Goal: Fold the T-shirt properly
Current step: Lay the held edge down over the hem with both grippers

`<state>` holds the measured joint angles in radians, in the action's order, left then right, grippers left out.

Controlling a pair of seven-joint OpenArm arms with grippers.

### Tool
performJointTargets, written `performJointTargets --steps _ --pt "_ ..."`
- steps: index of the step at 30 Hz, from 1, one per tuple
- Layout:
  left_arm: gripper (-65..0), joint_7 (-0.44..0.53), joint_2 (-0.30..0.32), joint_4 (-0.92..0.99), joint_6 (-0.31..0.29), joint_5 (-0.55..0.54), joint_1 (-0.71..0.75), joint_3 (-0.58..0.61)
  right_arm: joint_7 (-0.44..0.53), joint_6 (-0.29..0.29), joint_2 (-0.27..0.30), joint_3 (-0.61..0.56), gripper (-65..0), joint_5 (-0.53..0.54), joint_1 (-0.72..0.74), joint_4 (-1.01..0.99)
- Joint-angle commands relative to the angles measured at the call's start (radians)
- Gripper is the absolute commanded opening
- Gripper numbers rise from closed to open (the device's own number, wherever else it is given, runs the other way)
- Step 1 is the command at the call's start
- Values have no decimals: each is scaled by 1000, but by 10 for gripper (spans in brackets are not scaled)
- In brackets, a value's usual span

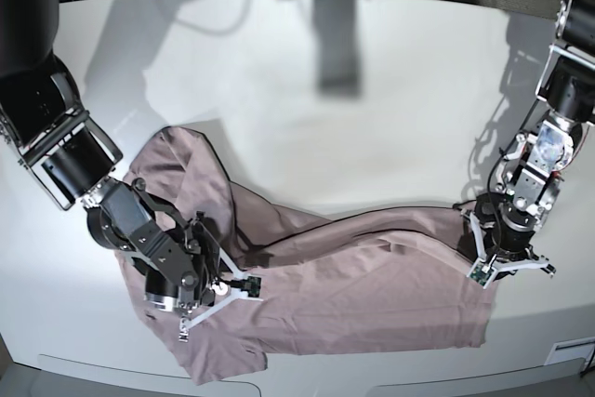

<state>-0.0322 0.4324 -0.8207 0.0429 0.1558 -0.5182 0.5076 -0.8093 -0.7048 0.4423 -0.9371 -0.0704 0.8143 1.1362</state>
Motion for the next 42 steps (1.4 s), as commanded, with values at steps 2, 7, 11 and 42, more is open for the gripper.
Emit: performJointTargets --steps 2,7,11,42 --pt "-650 57 10 36 11 0 -36 -9 -2 42 3 13 -650 -11 43 9" --pt "-650 126 -6 138 8 2 -37 -9 -2 79 3 14 -650 -69 48 9" --pt "-650 139 -6 145 9 30 -41 -9 19 124 -3 14 -650 -89 48 9" --pt "-375 -127 9 -8 65 -182 -47 -9 -18 521 -64 25 -171 176 33 2"
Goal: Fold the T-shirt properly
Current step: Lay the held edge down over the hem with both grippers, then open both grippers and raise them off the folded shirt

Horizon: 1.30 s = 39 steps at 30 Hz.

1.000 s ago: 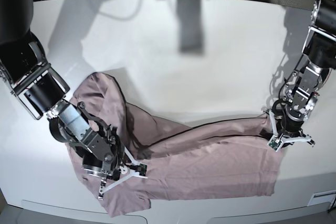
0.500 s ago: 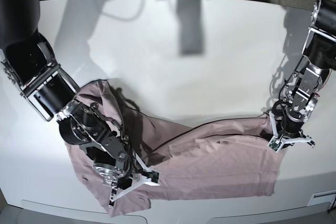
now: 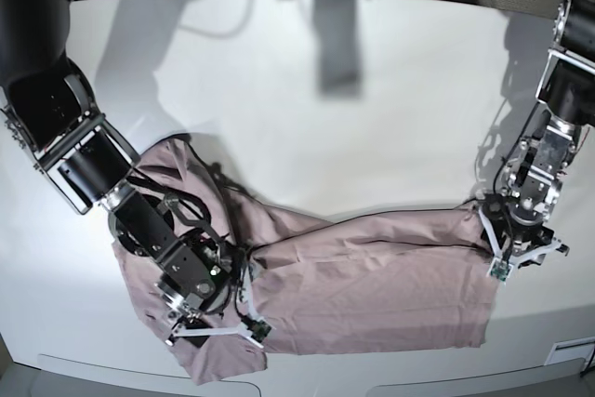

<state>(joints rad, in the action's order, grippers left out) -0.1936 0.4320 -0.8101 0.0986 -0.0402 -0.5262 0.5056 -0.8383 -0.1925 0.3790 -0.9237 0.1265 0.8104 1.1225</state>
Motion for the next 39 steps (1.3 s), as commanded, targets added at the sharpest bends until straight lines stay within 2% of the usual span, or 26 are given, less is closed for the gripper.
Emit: performJointTargets --steps 1,4,7,9,13,16,19,22,27,30,36,39 --pt "-375 1 14 -70 9 -29 -34 -7 11 8 -6 27 -171 -20 24 19" --pt "-375 -93 31 -243 5 -101 -4 -7 8 9 -20 104 -171 -8 -34 34" --pt "-375 -180 38 -386 5 -111 35 -7 11 5 -24 229 -173 37 -115 67" --pt "-375 -202 34 -433 5 -110 66 -7 9 -11 -24 331 -173 42 -183 107" --pt "-375 -162 34 -441 5 -108 140 -7 -33 -57 -21 526 -173 60 -320 232" --pt "-375 -85 34 -435 6 -76 198 -7 -76 -93 -19 644 -173 99 -425 330" --pt "-378 -48 31 -399 7 -54 209 -8 -66 -99 -19 727 -173 95 -517 387" --pt "-409 -40 27 -343 18 -56 178 -19 -52 -99 -19 801 -173 84 -574 388" --pt "-410 -60 4 -325 14 -149 149 -124 -53 -119 -19 898 -173 84 -623 388" --pt "-410 -65 -29 -315 -20 -180 150 -197 -53 -135 -19 922 -173 84 -644 388" --pt "-410 -63 -111 -212 -26 -182 145 -284 -29 -134 -22 923 -173 87 -690 388" --pt "-410 -33 -133 -154 -33 -179 143 -298 -22 -135 -26 923 -173 95 -695 388"
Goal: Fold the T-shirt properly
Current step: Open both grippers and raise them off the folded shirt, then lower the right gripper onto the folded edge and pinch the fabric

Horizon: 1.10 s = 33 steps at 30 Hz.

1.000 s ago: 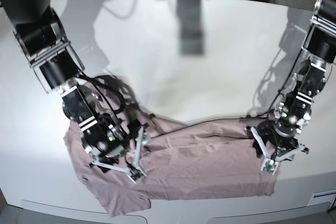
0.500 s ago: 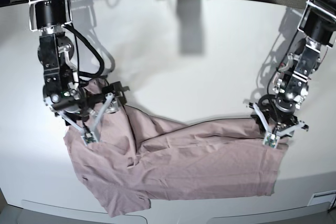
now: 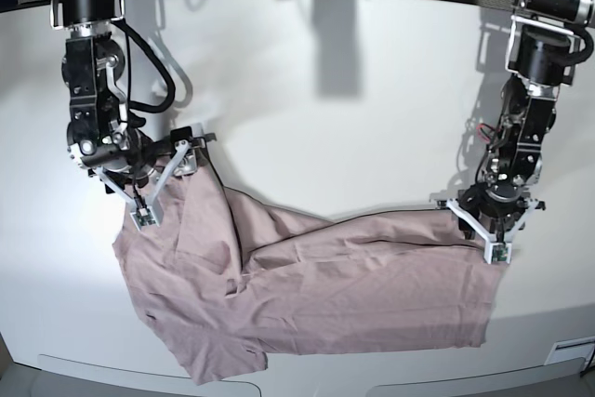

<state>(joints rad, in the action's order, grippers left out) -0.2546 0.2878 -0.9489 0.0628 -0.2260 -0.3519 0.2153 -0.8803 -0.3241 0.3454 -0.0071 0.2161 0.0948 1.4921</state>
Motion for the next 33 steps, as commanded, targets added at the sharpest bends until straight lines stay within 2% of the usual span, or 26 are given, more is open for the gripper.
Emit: performJointTargets --steps 1,9,16,21,28,33 --pt "-410 34 8 1 3 9 -30 -10 23 -3 3 6 -173 5 18 18" --pt "-410 44 10 39 -4 16 -16 -11 90 -45 -27 6 -174 1 5 -78" --pt "-410 47 10 39 -4 16 -16 -11 87 -46 -11 7 -174 -62 5 -121" --pt "-410 47 21 39 -4 106 -16 -11 37 -46 66 7 -174 -63 4 -121" --pt "-410 47 61 39 -4 102 -16 -11 34 -44 223 7 -174 -58 4 -122" --pt "-410 47 62 39 -4 102 -16 -11 34 -43 296 7 -174 -52 5 -122"
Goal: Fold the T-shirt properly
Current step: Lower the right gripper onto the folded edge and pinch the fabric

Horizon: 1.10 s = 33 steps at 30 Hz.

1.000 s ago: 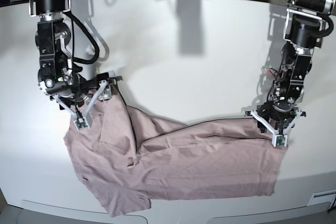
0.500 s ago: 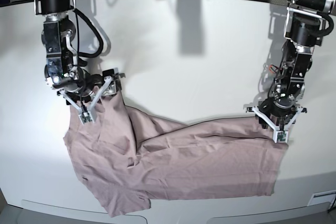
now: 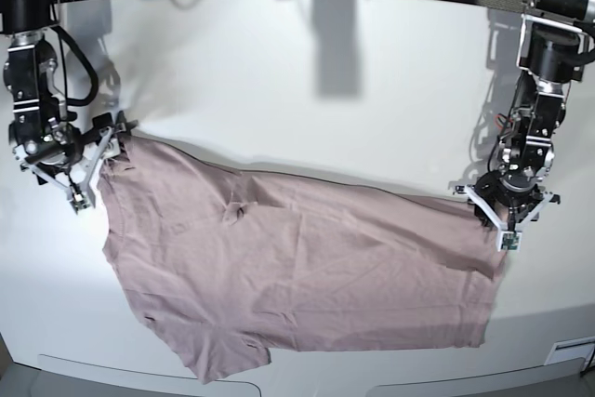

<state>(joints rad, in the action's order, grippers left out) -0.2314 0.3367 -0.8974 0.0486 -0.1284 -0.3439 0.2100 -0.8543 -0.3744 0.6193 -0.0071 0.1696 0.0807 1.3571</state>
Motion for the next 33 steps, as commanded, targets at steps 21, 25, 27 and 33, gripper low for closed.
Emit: performJointTargets --steps 21,25,27,33 --pt "-410 37 13 -13 10 5 -24 -6 -10 -197 16 7 -186 340 157 169" --pt "-410 46 13 -13 0 5 -24 -6 -15 -310 -76 7 -206 274 180 164" --pt "-410 46 13 -13 -2 5 -24 -6 -40 -269 -124 7 -206 278 197 164" --pt "-410 46 13 -13 -2 5 -24 -6 -42 -70 -278 7 -206 278 224 164"
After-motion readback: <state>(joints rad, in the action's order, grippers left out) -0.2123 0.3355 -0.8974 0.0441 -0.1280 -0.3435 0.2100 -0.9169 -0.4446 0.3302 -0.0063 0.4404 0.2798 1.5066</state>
